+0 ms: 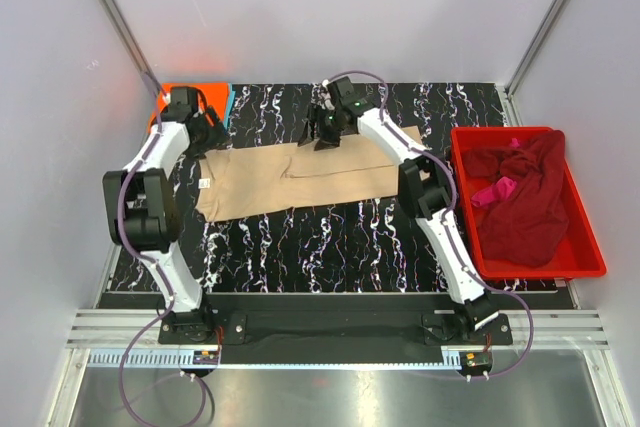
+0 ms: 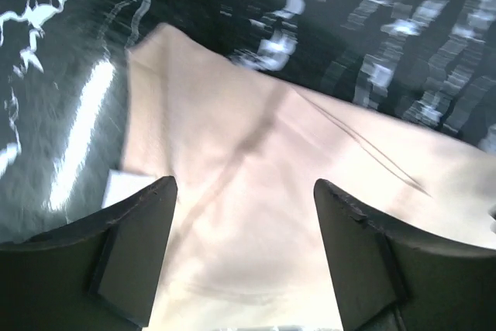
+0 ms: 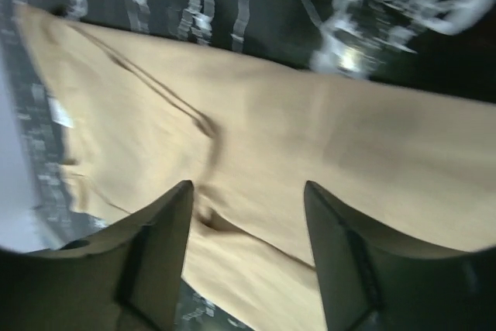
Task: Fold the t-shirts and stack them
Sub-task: Fold the tshirt
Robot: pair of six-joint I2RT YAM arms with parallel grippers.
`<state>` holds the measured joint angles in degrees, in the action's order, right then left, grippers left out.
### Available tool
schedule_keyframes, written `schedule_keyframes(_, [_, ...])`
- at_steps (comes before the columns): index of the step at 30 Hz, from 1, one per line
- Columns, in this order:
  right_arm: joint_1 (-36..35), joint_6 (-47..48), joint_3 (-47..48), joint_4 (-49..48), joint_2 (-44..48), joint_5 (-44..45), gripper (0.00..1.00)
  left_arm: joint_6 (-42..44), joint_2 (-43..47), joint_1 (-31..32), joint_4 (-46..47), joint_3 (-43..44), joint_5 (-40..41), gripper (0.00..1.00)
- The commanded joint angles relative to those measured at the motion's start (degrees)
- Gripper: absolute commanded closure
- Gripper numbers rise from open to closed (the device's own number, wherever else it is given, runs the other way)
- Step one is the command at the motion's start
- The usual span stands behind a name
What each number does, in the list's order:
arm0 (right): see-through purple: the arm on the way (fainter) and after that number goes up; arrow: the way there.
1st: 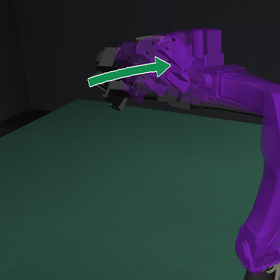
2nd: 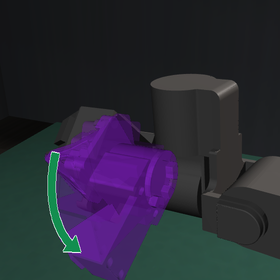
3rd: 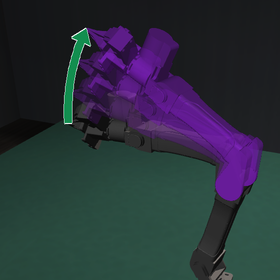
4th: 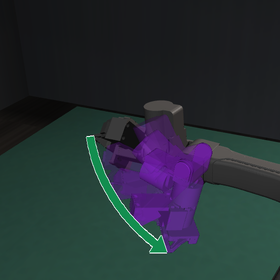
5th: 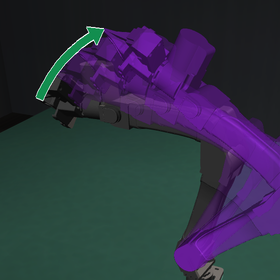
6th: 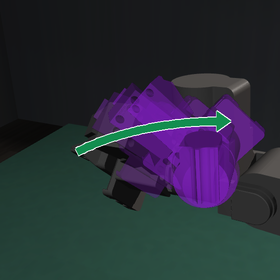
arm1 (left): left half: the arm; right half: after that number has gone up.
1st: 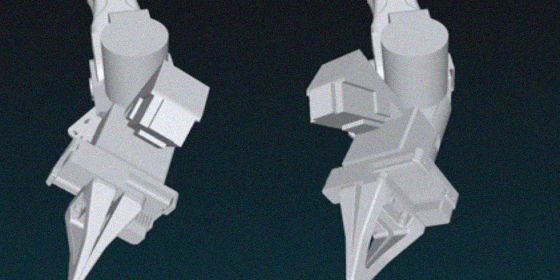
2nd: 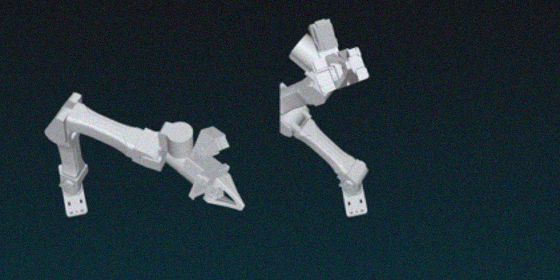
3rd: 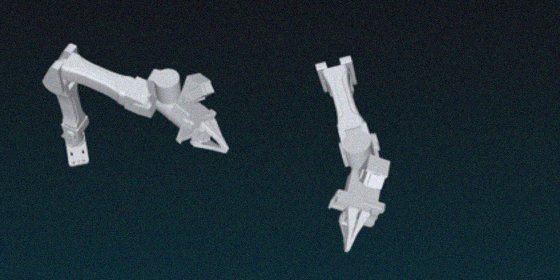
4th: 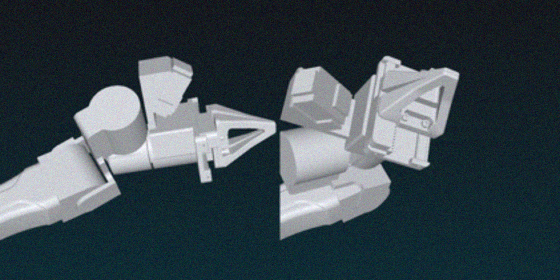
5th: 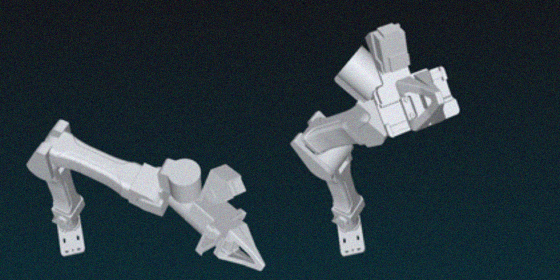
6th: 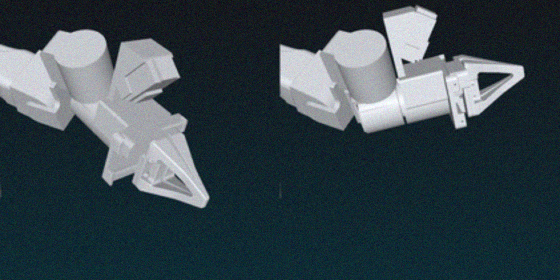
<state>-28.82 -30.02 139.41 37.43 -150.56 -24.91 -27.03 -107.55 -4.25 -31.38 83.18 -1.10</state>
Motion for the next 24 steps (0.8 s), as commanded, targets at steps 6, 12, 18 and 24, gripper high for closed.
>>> schedule_keyframes(6, [5.79, 18.14, -12.85, 11.87, 14.68, 13.56, 0.25, -18.45, 8.94, 14.09, -5.9, -6.7, 7.26, 0.21])
schedule_keyframes(12, [9.57, 26.85, -16.63, 11.35, 16.18, 16.21, 0.21, -24.21, -0.64, 20.51, -17.64, 4.43, 8.66, 0.09])
schedule_keyframes(18, [10.45, 26.95, -13.38, 13.19, 13.28, 19.98, 0.18, -26.23, -1.27, 22.71, -20.47, 8.76, 9.01, 0.07])
schedule_keyframes(24, [10.36, 23.35, -21.71, 14.78, 14.06, 27.36, 0.18, -25.44, 3.57, 22.8, -22.93, 5.25, 14.28, 0.07])
